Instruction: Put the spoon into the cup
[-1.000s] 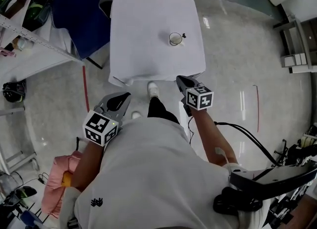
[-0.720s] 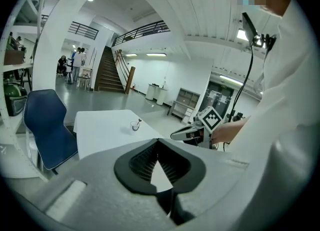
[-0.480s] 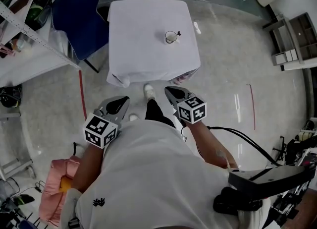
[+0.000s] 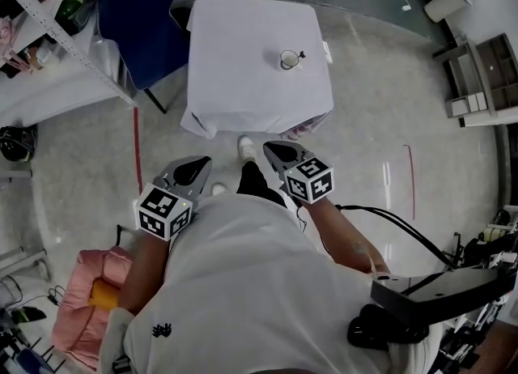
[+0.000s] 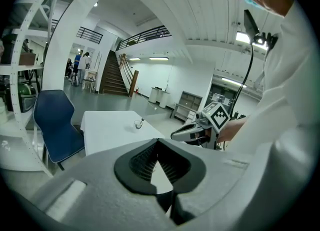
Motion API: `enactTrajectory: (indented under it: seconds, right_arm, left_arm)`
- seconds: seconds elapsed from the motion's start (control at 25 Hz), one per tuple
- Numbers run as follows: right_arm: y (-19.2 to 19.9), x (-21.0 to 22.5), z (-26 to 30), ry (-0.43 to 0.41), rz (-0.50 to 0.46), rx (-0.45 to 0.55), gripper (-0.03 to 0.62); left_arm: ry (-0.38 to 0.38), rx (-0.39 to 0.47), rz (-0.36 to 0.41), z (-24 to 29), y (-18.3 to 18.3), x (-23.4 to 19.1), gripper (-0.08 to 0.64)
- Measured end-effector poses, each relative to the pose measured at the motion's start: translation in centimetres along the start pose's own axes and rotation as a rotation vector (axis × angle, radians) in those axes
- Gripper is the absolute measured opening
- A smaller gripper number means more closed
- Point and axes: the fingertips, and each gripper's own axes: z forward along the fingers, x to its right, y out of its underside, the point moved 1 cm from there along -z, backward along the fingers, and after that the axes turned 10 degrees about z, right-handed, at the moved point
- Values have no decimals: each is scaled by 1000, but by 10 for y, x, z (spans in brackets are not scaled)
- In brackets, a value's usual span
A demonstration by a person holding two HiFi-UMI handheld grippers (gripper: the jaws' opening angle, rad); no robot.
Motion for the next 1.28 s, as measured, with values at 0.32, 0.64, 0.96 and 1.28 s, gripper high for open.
enactTrajectory:
  seconds: [0.32,0.64,0.96,1.28]
  right_arm:
    - [-2,-21,10,-22,-34,-8,8]
    - [4,-23,3,-25,-26,-5,8]
    - [12,-6,-7,1,15,12,8]
    - [16,18,-11,29,65,16,8]
  left_arm:
    - [-38,16,-16,-21,7,-9,9]
    - [-26,-8,-9,-19,8,-4,9]
    - [22,-42,13,0,5,3,9]
    - [75,-73,26,28,-1,4,9]
